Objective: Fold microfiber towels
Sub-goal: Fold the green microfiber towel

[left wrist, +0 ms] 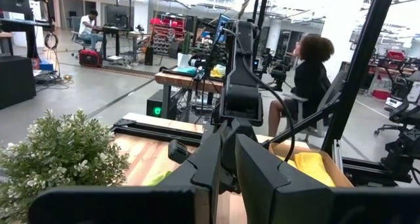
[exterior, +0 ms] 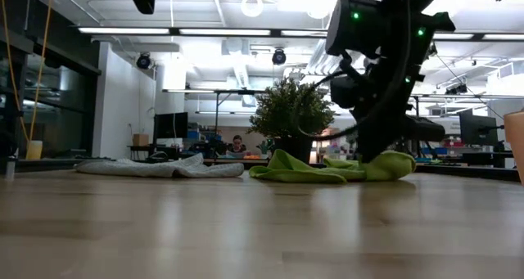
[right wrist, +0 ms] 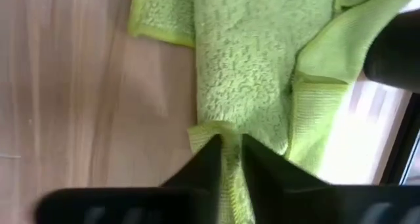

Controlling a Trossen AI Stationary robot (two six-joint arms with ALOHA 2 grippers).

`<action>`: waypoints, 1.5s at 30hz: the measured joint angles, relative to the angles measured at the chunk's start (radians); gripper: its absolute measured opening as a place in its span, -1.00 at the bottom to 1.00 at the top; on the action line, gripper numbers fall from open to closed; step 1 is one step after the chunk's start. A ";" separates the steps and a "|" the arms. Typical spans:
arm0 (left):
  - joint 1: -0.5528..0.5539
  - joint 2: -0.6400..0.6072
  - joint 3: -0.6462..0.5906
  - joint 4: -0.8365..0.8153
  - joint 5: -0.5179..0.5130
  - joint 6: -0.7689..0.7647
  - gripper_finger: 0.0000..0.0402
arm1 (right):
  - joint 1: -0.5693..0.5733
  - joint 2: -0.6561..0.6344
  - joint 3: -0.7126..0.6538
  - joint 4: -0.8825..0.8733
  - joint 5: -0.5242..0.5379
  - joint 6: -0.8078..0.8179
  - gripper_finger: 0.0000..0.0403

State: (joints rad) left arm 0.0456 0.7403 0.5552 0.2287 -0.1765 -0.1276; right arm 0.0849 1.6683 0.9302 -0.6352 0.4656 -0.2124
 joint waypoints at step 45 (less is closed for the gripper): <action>-0.001 0.603 0.008 0.149 0.125 -0.131 -0.27 | 0.229 -0.111 0.177 -0.211 -0.837 0.437 -1.00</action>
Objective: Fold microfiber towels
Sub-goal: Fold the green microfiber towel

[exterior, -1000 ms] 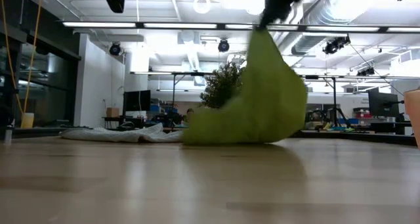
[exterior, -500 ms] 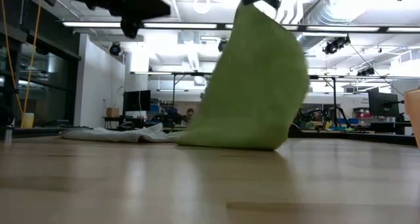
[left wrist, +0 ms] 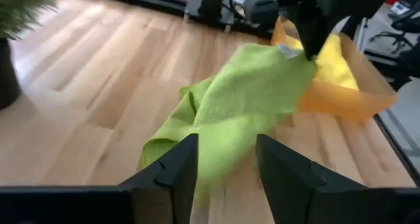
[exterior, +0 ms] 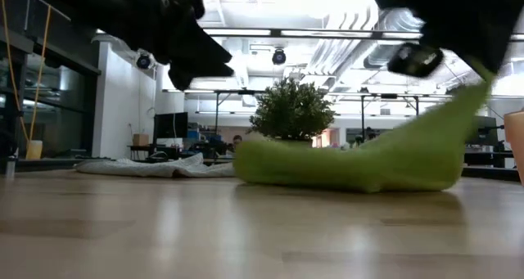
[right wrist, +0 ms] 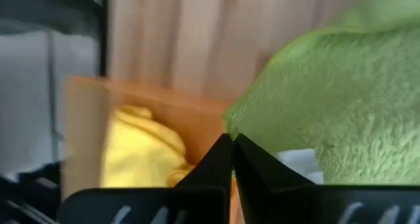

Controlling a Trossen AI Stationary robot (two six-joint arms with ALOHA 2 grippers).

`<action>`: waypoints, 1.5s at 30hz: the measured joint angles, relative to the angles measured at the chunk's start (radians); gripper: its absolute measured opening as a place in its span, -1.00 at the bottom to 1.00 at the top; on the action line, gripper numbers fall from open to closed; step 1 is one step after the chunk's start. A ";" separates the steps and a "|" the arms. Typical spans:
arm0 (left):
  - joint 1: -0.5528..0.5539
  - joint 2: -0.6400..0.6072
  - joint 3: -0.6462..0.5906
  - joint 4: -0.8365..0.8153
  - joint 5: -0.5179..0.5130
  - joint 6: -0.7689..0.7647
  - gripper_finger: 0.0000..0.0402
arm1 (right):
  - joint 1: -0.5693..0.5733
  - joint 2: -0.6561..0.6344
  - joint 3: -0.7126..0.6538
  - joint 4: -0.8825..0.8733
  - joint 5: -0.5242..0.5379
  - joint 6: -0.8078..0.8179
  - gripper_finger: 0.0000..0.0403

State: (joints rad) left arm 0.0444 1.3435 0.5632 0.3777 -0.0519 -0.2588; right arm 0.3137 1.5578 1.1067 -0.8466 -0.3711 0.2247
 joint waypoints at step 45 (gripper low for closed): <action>-0.254 0.522 0.285 -0.161 0.079 0.323 -0.11 | 0.027 -0.001 -0.042 0.148 0.134 0.117 -1.00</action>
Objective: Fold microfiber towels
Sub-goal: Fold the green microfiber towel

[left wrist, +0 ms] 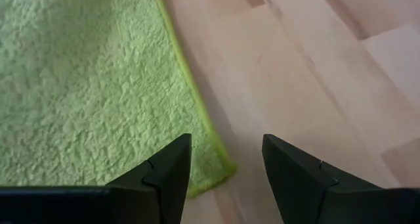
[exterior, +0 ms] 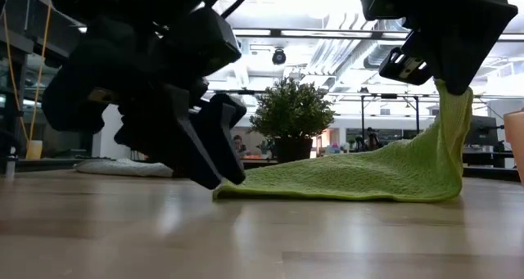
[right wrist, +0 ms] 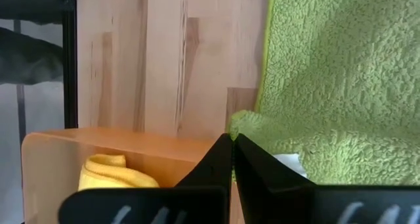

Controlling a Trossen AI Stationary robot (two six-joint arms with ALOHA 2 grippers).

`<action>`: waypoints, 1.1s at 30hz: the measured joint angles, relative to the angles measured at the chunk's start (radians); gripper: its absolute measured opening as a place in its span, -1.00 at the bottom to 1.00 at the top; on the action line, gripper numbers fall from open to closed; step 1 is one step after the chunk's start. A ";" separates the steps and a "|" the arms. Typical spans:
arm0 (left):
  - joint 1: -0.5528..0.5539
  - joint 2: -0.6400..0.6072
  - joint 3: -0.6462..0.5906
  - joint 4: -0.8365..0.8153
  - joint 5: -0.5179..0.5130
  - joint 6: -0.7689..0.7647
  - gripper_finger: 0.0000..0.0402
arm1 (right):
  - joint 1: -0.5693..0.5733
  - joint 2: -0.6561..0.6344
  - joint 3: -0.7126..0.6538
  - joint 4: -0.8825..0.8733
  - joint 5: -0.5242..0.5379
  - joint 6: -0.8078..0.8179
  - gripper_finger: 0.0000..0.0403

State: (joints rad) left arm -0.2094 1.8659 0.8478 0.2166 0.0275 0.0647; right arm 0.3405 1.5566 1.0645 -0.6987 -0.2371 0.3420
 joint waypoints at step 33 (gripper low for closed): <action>0.029 -0.181 -0.002 -0.270 -0.079 -0.162 -0.99 | -0.045 -0.009 0.098 -0.132 0.011 -0.065 -1.00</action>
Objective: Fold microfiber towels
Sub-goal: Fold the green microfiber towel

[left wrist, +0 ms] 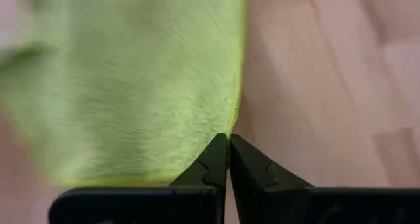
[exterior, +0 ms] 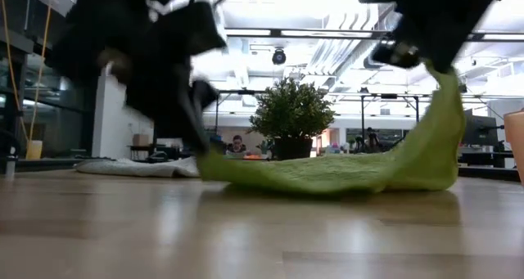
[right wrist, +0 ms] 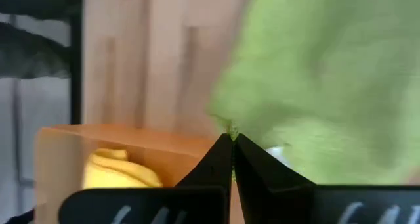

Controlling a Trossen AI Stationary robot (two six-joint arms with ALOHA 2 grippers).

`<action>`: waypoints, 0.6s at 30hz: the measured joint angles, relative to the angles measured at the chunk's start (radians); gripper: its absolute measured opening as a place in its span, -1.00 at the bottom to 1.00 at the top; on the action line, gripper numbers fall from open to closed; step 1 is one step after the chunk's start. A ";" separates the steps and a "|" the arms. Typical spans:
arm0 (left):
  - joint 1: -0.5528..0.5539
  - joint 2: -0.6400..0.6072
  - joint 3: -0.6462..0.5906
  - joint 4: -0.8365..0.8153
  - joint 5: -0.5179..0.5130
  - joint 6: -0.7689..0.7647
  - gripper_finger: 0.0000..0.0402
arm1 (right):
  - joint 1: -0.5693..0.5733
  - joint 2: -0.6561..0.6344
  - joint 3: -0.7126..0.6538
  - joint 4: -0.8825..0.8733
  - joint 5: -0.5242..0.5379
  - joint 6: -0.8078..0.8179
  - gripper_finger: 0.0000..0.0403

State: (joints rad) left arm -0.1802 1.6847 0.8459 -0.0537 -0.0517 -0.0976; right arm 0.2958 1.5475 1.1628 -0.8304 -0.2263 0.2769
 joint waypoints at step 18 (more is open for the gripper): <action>0.308 -0.724 0.003 -0.238 -0.066 -0.109 -1.00 | -0.332 -0.244 0.180 -0.169 0.325 -0.067 -1.00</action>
State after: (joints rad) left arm 0.1276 0.9608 0.8486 -0.2915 -0.1179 -0.2065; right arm -0.0365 1.3033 1.3426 -0.9997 0.0990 0.2096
